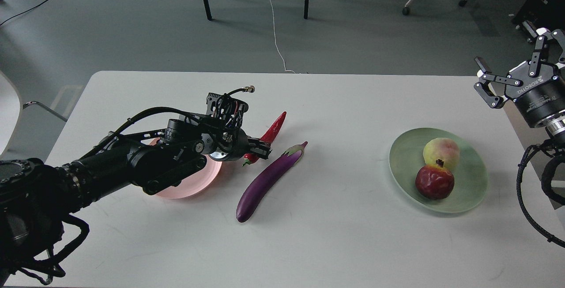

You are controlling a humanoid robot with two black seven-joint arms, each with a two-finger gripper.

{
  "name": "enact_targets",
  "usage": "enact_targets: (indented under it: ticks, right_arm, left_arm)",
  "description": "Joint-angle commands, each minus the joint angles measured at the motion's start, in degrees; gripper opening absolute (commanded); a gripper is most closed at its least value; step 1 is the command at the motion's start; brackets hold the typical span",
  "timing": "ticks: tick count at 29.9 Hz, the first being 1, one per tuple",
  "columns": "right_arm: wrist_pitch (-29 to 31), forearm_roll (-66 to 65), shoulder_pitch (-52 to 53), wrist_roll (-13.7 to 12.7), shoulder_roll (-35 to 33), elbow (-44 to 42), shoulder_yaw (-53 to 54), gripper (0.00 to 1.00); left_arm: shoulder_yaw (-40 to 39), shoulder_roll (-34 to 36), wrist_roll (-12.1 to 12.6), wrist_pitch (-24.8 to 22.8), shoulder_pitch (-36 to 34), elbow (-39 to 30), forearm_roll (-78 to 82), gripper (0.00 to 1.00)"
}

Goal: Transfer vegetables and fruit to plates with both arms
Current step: 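Lower the chili pepper onto the pink plate and release it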

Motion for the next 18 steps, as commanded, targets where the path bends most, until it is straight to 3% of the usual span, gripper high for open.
enact_targets:
  ticks: [1,5,11,18]
  right_arm:
    - [0.00,0.00,0.00,0.00,0.00,-0.09,0.00,0.98]
    - [0.00,0.00,0.08,0.00,0.00,-0.17,0.00,0.98]
    - [0.00,0.00,0.08,0.00,0.00,0.00,0.00,0.98]
    - [0.00,0.00,0.08,0.00,0.08,0.18,0.00,0.98]
  left_arm:
    - [-0.54,3.74,-0.63,-0.31,-4.05,-3.83,-0.37,0.16]
    - [-0.63,11.20,-0.37,-2.85,-7.67,-12.44,-2.74,0.16]
    - [0.42,27.28,1.56,-4.14,-5.22,-29.32,-3.53,0.16]
    - [0.07,36.44,0.68,-4.14,2.51,-29.96,-3.45,0.17]
